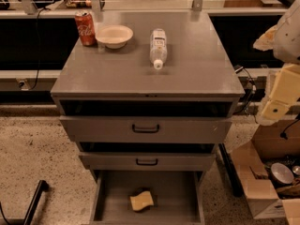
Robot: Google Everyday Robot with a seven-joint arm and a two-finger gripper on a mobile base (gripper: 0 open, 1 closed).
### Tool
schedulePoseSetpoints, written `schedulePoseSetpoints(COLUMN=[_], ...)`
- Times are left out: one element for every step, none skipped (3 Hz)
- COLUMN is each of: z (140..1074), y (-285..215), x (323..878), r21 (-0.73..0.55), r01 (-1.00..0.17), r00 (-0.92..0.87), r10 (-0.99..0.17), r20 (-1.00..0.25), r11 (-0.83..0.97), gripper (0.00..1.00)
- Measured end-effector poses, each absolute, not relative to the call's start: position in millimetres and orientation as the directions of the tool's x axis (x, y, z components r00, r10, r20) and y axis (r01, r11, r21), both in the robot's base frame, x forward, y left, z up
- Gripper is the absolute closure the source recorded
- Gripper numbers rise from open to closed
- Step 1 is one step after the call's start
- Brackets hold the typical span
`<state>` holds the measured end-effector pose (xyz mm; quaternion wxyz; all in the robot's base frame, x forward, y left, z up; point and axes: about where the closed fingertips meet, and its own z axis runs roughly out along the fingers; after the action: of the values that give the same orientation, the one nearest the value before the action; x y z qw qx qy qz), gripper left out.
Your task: Pick sponge from bottom drawer and place on counter
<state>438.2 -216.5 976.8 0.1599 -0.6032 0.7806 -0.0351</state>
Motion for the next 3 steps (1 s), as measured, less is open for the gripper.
schedulePoseSetpoints(z=[977,943,890], y=[-216,-202,-161], x=[438,441,424], r21=[-0.248,-0.211,-0.147], r01=[-0.93,-0.938,-0.948], r00=[-0.221,-0.213,-0.198], r10=[-0.953,-0.938,-0.886], r20=[-0.207,-0.273,-0.419], r11=[0.27,0.274,0.282], gripper=[0.0,0.0,0.0])
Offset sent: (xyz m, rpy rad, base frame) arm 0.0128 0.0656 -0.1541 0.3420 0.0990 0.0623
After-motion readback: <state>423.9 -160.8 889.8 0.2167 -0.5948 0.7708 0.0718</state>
